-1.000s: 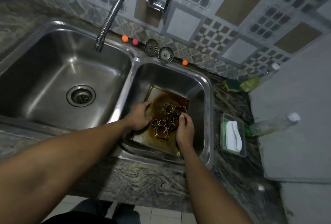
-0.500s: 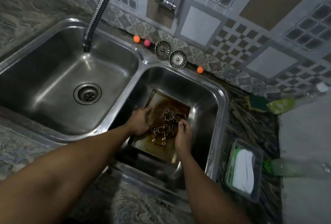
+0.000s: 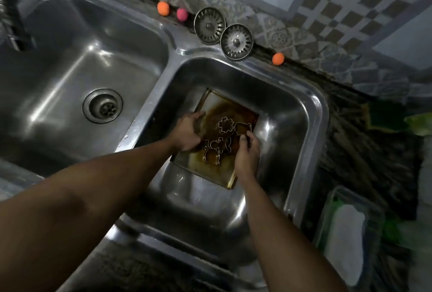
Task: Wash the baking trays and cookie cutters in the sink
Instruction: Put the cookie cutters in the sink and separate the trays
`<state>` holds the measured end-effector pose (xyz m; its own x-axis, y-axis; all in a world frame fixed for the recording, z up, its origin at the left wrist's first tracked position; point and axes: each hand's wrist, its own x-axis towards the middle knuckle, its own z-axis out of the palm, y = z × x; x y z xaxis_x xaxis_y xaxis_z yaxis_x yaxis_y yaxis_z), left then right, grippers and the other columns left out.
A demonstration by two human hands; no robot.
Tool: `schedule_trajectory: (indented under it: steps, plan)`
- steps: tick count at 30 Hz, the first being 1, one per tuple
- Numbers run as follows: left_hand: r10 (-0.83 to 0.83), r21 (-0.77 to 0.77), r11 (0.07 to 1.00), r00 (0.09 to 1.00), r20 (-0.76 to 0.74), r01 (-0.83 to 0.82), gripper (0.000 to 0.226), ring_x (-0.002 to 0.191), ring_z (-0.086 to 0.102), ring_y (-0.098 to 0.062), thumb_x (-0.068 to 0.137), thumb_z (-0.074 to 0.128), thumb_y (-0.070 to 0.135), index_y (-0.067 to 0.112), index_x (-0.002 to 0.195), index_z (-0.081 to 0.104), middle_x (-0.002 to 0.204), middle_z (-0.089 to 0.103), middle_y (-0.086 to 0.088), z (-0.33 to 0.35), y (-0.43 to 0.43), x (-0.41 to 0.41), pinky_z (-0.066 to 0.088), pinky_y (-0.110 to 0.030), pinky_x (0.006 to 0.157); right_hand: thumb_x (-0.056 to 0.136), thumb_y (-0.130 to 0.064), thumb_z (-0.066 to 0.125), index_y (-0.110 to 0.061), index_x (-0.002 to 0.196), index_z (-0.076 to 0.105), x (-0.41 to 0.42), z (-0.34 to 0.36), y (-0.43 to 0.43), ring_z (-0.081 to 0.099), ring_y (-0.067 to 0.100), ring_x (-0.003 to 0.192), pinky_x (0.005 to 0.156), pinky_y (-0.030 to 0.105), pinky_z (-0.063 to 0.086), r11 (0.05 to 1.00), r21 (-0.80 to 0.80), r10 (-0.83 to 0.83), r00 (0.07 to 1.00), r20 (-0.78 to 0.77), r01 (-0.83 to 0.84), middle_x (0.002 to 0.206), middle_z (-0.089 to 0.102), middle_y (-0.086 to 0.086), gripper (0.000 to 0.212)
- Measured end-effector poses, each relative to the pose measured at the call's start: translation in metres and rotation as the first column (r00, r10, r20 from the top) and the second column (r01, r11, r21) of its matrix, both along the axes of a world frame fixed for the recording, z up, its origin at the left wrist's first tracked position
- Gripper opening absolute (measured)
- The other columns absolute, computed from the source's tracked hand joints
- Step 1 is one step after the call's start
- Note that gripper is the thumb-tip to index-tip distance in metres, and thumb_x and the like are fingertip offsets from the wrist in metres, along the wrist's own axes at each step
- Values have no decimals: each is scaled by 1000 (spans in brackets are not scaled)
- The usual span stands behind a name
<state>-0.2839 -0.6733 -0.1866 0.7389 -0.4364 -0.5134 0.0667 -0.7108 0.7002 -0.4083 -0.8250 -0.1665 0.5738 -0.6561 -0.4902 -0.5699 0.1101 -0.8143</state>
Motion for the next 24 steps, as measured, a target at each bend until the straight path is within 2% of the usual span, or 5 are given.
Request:
schedule_trajectory:
  steps: [3,7,11,14,24]
  plan:
    - [-83,46,996,996,33,82,75,140,34,-30,87,68,21,30,152,31,157,25,-9,5,-1,-4,34,-33,110,100,-33,48,-26,142,43,-5,-12,-3,48,12,121,79,14,39,1000,-24,13,1000,-22,-14,146,43,0,43]
    - [-360,205,931,858,365,304,76,146,11,-34,84,65,46,35,149,29,163,3,-5,21,-9,-1,25,-57,115,86,-52,55,-40,129,47,-5,-20,-13,38,16,129,99,45,45,885,-407,172,971,-165,-225,137,42,-10,46]
    - [-806,488,590,507,306,643,115,140,23,-28,55,59,87,35,150,22,157,22,1,45,-29,13,25,-58,111,72,-65,63,-40,124,50,15,-3,-25,34,15,124,107,47,31,649,-466,471,799,-375,-601,131,47,-12,59]
    - [-884,580,458,414,218,674,131,136,29,-27,41,71,84,29,151,24,152,29,-1,45,-36,2,28,-53,108,64,-68,68,-36,130,47,11,7,-20,34,19,125,105,45,28,506,-375,577,628,-522,-777,134,48,-10,76]
    - [-789,511,593,576,215,622,91,119,52,-27,61,88,39,20,140,45,139,36,-1,35,-39,-5,54,-42,89,67,-41,78,-31,138,35,12,4,-17,31,22,128,99,44,26,392,-341,623,520,-585,-854,142,43,-4,84]
